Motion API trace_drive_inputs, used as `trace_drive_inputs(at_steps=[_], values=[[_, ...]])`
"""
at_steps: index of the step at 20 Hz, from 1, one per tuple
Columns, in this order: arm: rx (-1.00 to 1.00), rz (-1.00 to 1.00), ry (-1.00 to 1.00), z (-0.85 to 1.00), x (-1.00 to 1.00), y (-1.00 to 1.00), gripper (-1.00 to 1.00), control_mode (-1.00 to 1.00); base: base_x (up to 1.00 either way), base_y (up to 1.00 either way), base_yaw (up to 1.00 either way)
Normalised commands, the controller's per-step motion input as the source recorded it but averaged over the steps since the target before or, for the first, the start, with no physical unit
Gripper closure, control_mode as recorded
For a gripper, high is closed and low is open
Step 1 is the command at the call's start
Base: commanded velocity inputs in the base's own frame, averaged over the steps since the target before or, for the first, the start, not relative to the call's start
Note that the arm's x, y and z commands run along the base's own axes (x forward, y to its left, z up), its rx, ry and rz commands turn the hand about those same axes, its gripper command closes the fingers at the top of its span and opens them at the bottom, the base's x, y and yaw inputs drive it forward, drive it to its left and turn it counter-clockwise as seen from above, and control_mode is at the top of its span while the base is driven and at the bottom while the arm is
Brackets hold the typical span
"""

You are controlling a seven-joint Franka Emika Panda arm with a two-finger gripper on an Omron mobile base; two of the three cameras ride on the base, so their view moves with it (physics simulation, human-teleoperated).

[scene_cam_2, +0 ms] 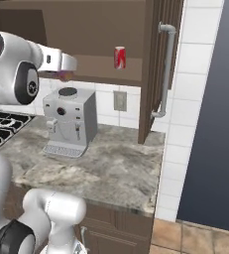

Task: Sort all alcoholic drinks to one cabinet, and non-alcoholic drinks to the other.

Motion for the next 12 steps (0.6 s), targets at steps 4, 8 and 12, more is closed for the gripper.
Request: trace_drive_inputs(at_steps=[4, 8, 12], values=[[0.0, 0.0, -0.06, -0.03, 0.5, 0.23, 1.0, -1.0, 0.0, 0.0, 0.0], [0.0, 0.0, -0.07, -0.05, 0.87, 0.25, 1.0, -1.0, 0.0, 0.0, 0.0], [0.0, 0.0, -0.02, 0.0, 0.79, 0.19, 1.0, -1.0, 0.0, 0.0, 0.0]])
